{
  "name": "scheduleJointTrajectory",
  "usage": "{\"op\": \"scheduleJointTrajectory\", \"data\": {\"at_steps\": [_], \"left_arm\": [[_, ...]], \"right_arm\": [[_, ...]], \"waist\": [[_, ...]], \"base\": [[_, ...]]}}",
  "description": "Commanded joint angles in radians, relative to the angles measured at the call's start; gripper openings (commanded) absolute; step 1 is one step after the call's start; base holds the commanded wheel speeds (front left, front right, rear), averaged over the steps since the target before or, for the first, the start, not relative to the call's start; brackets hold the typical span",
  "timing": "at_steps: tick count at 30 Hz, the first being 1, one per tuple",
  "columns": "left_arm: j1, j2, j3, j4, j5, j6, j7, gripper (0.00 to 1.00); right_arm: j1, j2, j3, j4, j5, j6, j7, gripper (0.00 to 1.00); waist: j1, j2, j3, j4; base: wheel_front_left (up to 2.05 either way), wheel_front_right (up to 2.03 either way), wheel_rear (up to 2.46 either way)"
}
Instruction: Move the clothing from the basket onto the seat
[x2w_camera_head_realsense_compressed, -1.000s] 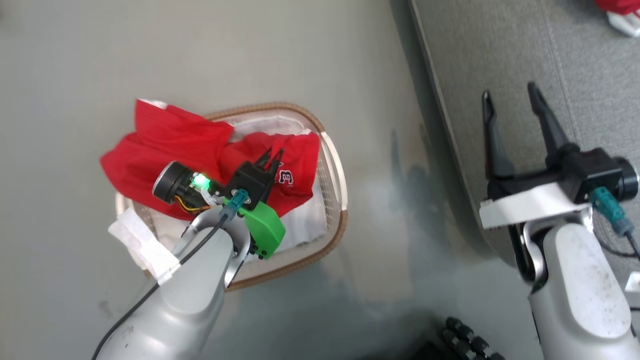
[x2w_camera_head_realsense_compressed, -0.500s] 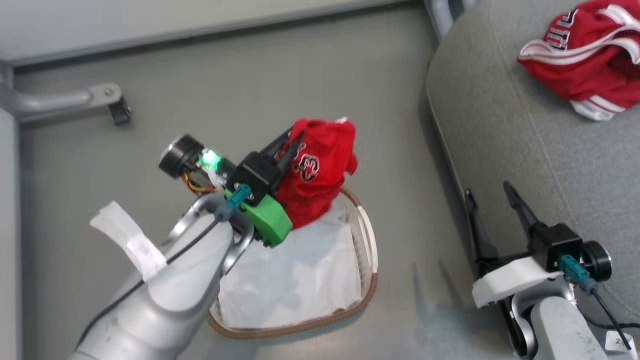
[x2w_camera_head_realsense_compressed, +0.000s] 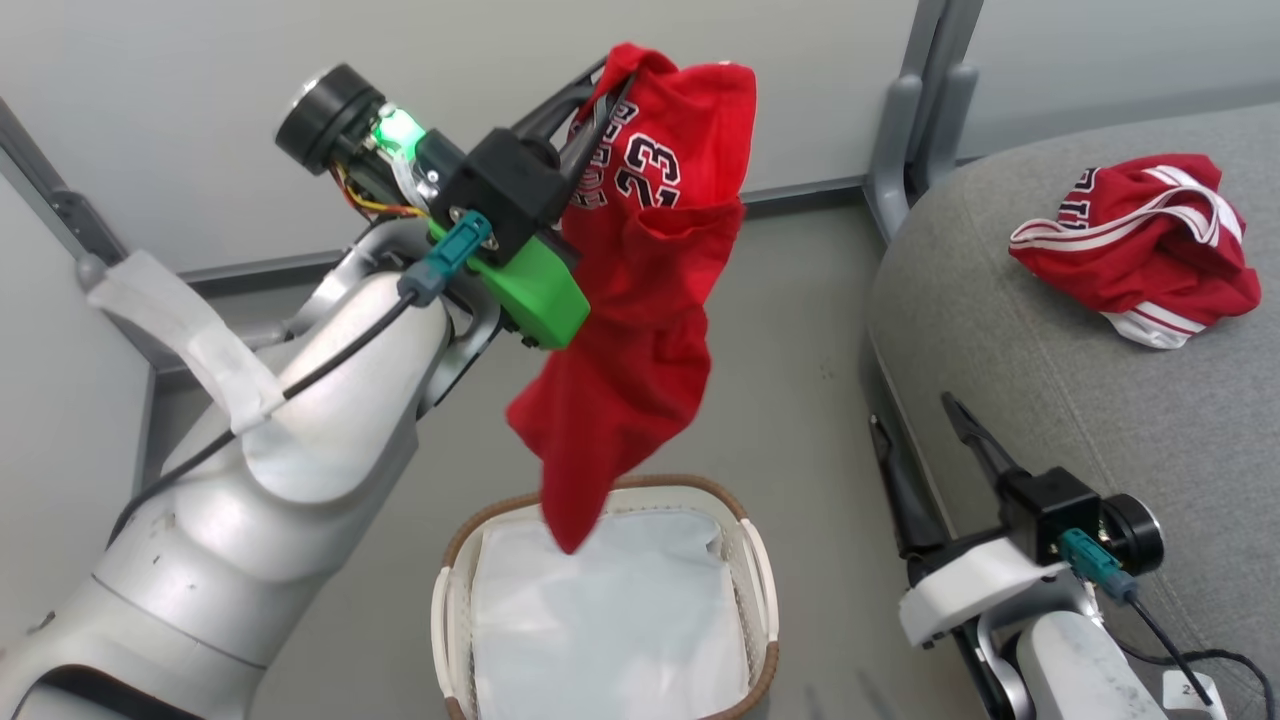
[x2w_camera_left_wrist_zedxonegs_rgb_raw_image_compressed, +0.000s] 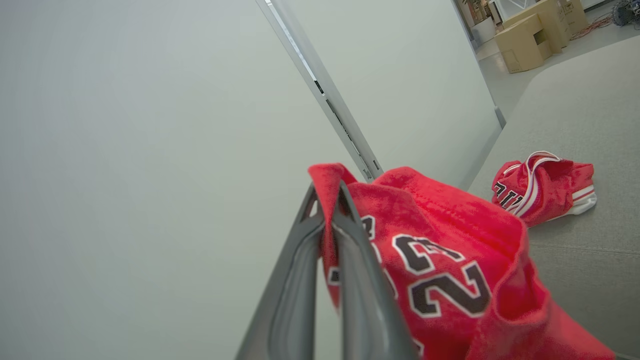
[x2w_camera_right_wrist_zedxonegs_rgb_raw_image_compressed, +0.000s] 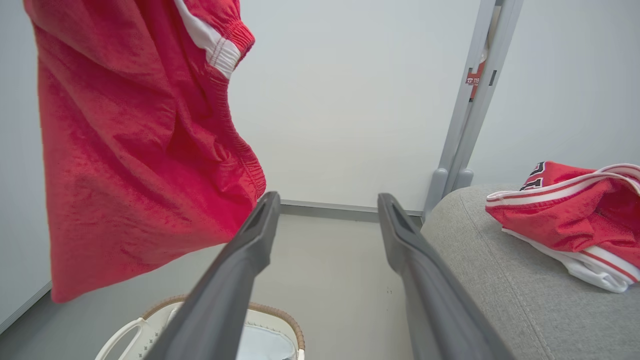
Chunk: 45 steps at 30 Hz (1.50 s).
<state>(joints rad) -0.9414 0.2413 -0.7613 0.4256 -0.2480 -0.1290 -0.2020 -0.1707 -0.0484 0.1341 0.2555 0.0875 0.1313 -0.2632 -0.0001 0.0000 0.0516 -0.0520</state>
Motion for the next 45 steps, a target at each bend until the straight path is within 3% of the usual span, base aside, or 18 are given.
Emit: {"op": "scheduleJointTrajectory", "data": {"at_steps": [1, 14, 29, 32, 33, 34, 36, 37, 44, 45], "left_arm": [[-0.025, 0.003, 0.0, 0.002, -0.012, -0.002, 0.004, 0.0], [-0.071, -0.026, -0.015, 0.05, -0.04, -0.002, -0.011, 0.0], [-0.079, -0.098, -0.104, 0.017, -0.087, -0.002, -0.012, 0.0], [-0.078, -0.108, -0.113, 0.008, -0.097, -0.002, -0.013, 0.0], [-0.077, -0.109, -0.115, 0.006, -0.099, -0.002, -0.013, 0.0], [-0.073, -0.11, -0.116, 0.004, -0.103, -0.002, -0.012, 0.0], [-0.059, -0.104, -0.111, 0.002, -0.114, -0.002, -0.011, 0.0], [-0.051, -0.1, -0.108, 0.002, -0.119, 0.001, -0.01, 0.0], [0.014, -0.052, -0.064, 0.017, -0.171, 0.029, -0.014, 0.0], [0.024, -0.046, -0.059, 0.02, -0.179, 0.033, -0.016, 0.16]], "right_arm": [[-0.013, -0.004, 0.015, 0.001, 0.009, -0.001, -0.002, 1.0], [-0.155, -0.004, 0.262, 0.034, 0.064, -0.001, -0.002, 1.0], [-0.366, -0.004, 0.346, 0.193, -0.056, -0.001, -0.002, 1.0], [-0.393, -0.004, 0.369, 0.228, -0.039, -0.001, -0.002, 1.0], [-0.4, -0.003, 0.374, 0.231, -0.031, -0.001, -0.002, 0.91], [-0.405, -0.003, 0.378, 0.229, -0.021, -0.001, -0.002, 0.57], [-0.408, -0.004, 0.384, 0.227, -0.002, -0.001, -0.002, 0.14], [-0.408, -0.004, 0.386, 0.225, 0.006, -0.001, -0.002, 0.0], [-0.39, -0.004, 0.376, 0.201, 0.022, -0.001, -0.002, 0.0], [-0.388, -0.004, 0.374, 0.195, 0.021, -0.001, -0.002, 0.0]], "waist": [[0.0001, 0.0, -0.023, -0.004], [0.0001, 0.0, -0.046, 0.0], [0.0001, 0.0, -0.066, 0.039], [0.0001, 0.0, -0.068, 0.045], [0.0001, 0.0, -0.068, 0.047], [0.0001, 0.0, -0.068, 0.049], [0.0001, 0.0, -0.068, 0.051], [0.0001, 0.0, -0.067, 0.052], [0.0001, 0.0, -0.061, 0.044], [0.0001, 0.0, -0.06, 0.042]], "base": [[0.0, 0.0, 0.0], [0.0, 0.0, 0.0], [0.0, 0.0, 0.0], [0.0, 0.0, 0.0], [0.0, 0.0, 0.0], [0.0, 0.0, 0.0], [0.0, 0.0, 0.0], [0.0, 0.0, 0.0], [0.0, 0.0, 0.0], [0.0, 0.0, 0.0]]}}
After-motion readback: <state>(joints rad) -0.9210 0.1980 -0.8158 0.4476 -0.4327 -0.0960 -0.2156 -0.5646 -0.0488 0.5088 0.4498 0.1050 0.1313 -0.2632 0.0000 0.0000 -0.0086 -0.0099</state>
